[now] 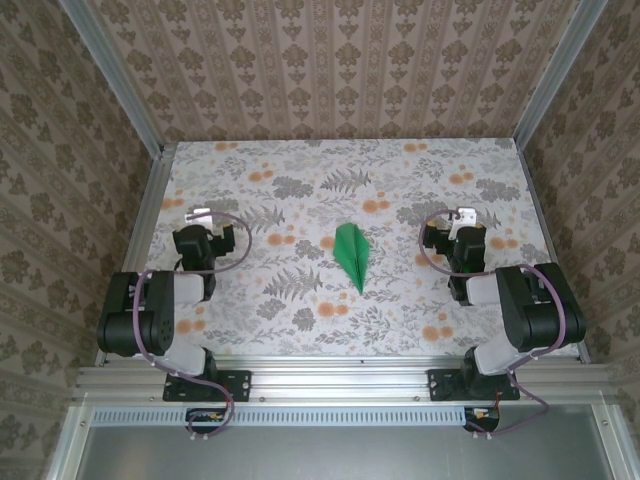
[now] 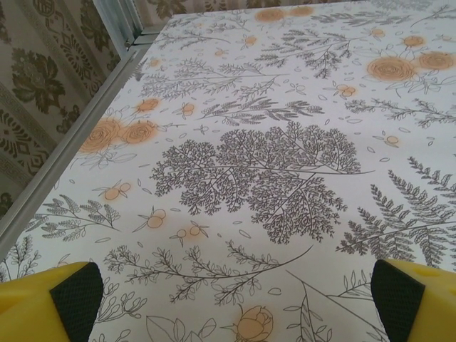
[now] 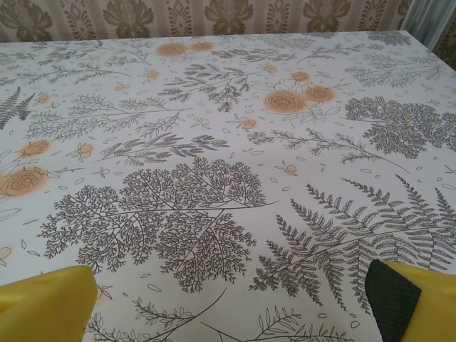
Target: Fold a paper plane with a square sheet of paper (pick it up from the middle)
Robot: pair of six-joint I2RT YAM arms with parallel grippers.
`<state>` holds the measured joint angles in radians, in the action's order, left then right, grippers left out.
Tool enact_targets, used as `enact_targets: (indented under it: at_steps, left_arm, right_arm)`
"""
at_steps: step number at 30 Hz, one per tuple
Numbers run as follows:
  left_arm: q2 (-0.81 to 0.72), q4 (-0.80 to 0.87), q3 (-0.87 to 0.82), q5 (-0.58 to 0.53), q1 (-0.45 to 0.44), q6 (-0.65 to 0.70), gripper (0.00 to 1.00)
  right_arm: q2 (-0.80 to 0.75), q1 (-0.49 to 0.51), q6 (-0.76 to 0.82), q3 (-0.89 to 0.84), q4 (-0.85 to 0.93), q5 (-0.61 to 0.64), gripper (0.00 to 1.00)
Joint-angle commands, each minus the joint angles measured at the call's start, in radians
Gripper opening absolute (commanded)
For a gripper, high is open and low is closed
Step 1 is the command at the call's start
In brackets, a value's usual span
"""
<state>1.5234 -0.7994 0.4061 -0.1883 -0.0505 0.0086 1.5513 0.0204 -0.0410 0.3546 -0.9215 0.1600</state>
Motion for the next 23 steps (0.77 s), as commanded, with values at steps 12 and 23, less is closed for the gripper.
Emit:
enact_targets:
  at_steps: [12,23]
  left_arm:
    - [-0.004,-0.031,-0.006,-0.019,-0.002,0.005,1.0]
    - [-0.005,-0.028,-0.004,0.007,0.005,0.007,1.0]
  right_arm:
    - [-0.001,0.006,-0.013,0.019,-0.037,-0.002,1.0]
    - [-0.002,0.006,-0.013,0.02,-0.037,-0.002,1.0]
